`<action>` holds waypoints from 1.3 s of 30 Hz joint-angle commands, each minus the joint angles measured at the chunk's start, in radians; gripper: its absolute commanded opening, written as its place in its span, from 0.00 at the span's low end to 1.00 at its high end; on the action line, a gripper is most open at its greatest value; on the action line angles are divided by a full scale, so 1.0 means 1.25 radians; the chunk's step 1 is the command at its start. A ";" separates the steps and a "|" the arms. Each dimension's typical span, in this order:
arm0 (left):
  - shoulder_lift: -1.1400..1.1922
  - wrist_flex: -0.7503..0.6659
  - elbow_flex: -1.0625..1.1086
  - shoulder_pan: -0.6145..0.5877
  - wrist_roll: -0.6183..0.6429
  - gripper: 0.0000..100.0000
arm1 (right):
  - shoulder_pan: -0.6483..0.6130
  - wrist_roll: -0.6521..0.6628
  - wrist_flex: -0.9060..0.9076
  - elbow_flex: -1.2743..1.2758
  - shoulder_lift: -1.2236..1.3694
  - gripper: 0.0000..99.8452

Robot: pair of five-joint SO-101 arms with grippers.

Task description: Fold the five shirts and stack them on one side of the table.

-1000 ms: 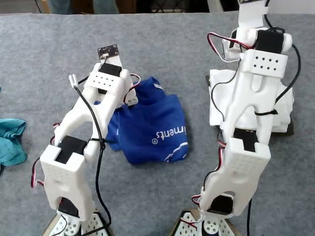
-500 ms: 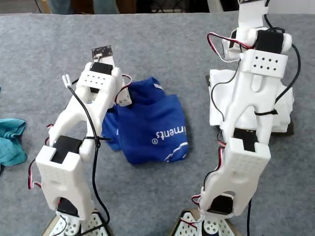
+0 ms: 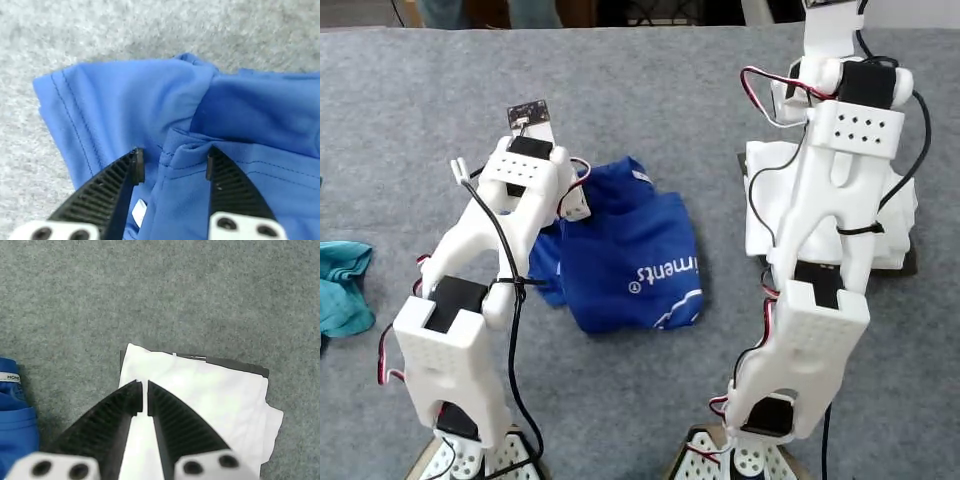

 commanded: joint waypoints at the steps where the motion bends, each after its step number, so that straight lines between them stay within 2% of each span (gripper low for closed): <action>1: -0.042 -0.010 -0.004 0.007 0.016 0.22 | -0.012 0.004 0.005 -0.041 -0.008 0.03; 9: -0.049 -0.010 -0.009 0.010 0.028 0.22 | -0.012 0.004 0.005 -0.041 -0.009 0.03; 16: -0.049 -0.004 -0.039 0.026 0.026 0.07 | -0.012 0.004 0.005 -0.041 -0.009 0.03; 21: -0.049 -0.004 -0.045 0.067 0.022 0.07 | -0.012 0.004 0.005 -0.041 -0.009 0.03; 27: -0.049 0.000 -0.055 0.056 0.022 0.07 | -0.012 0.004 0.005 -0.041 -0.009 0.03; 33: -0.049 0.093 -0.133 0.042 0.021 0.10 | -0.012 0.004 0.005 -0.041 -0.009 0.03; 37: -0.042 0.091 -0.138 0.046 -0.007 0.02 | -0.012 0.004 0.005 -0.041 -0.009 0.03; 39: -0.041 0.086 -0.136 0.048 -0.016 0.03 | -0.012 0.004 0.005 -0.041 -0.009 0.03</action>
